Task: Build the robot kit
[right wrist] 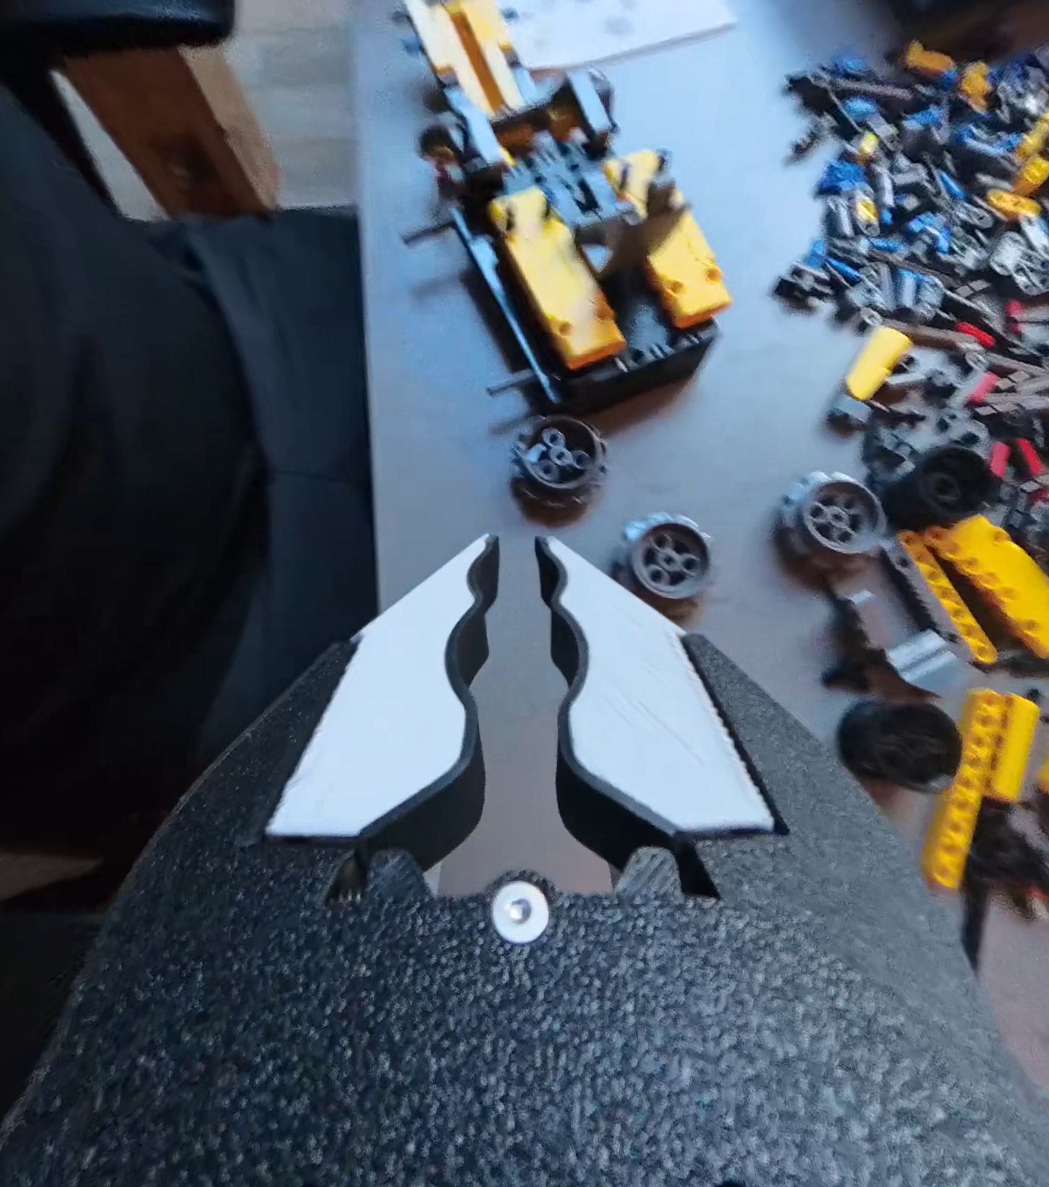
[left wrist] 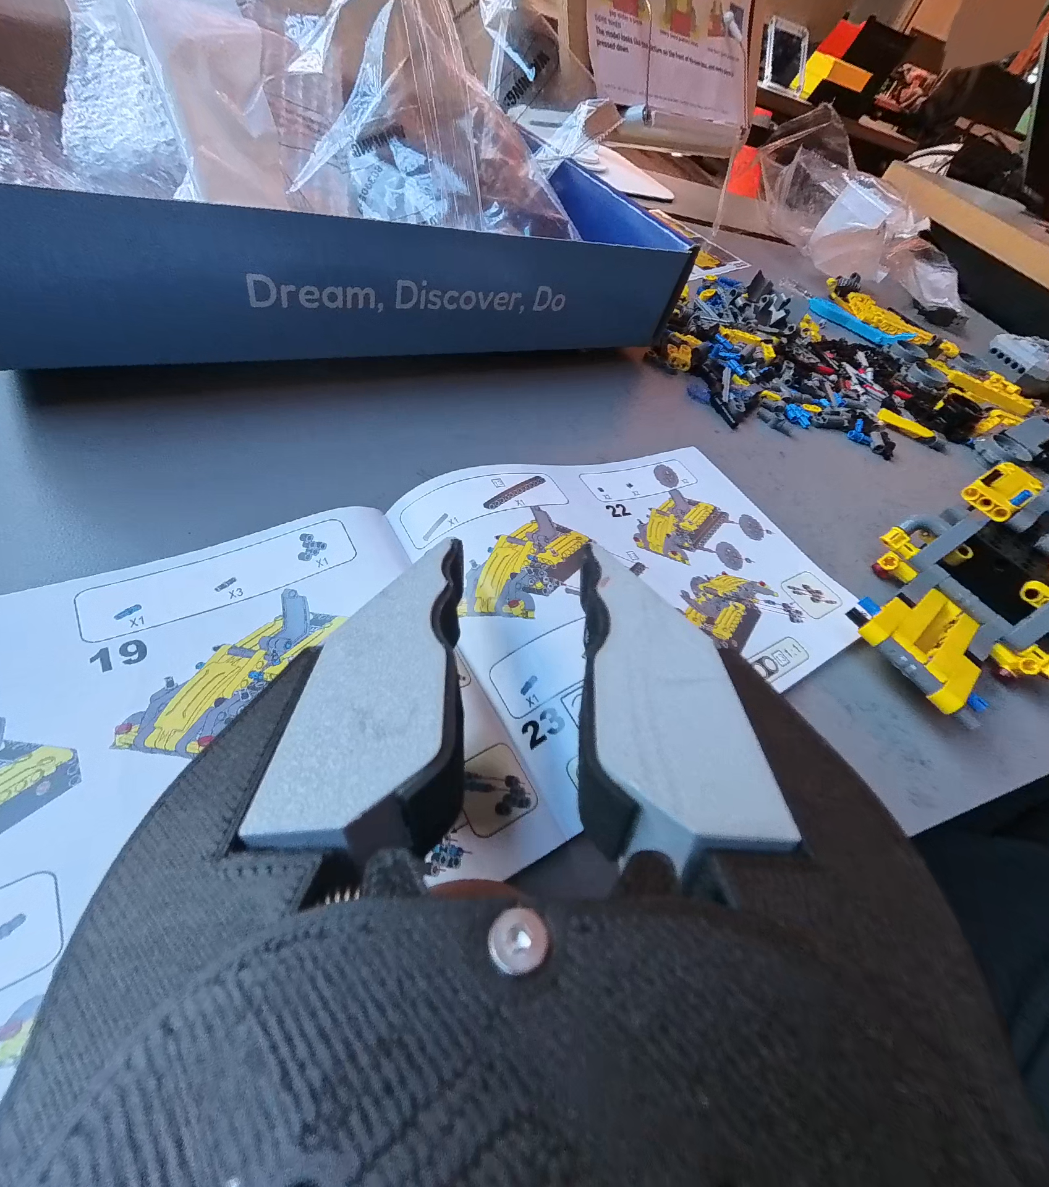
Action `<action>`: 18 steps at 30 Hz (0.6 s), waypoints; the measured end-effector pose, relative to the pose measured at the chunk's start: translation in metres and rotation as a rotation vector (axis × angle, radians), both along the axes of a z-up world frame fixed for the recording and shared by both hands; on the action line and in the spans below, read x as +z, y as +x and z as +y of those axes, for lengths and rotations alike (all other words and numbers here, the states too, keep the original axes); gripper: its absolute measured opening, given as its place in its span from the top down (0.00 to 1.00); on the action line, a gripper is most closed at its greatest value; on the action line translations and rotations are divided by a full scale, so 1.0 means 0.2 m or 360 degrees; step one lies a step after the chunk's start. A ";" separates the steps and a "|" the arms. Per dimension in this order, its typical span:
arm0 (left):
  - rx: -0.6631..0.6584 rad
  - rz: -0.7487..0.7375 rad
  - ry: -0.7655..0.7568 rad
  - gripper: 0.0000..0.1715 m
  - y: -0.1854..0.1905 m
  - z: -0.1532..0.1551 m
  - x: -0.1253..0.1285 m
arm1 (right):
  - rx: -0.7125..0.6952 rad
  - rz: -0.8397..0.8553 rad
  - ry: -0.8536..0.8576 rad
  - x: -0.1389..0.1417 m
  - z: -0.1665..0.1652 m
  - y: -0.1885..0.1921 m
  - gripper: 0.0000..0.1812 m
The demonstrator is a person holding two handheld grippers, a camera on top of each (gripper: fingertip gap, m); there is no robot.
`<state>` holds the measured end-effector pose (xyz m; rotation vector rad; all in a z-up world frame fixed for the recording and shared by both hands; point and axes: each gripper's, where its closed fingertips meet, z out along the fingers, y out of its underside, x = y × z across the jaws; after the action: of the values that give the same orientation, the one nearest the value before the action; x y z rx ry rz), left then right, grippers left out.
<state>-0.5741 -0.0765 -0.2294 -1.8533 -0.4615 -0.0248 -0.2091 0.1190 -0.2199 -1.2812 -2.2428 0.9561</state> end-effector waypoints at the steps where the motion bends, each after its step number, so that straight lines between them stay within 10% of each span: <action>1: -0.0001 -0.0002 0.0002 0.81 0.00 0.00 0.00 | 0.0009 0.0030 -0.0043 0.02 -0.03 -0.01 0.94; 10: 0.0165 0.0085 0.0229 0.80 -0.04 -0.07 0.16 | 0.0049 0.0214 0.0029 0.08 -0.18 -0.31 0.91; 18: 0.0040 0.0199 0.0282 0.81 0.12 -0.06 0.24 | -0.0501 0.0098 0.0207 0.03 0.23 -0.04 0.94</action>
<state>-0.5507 -0.0894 -0.1812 -1.6640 -0.3830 0.0653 -0.2172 0.1649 -0.2138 -1.4673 -1.9457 0.7114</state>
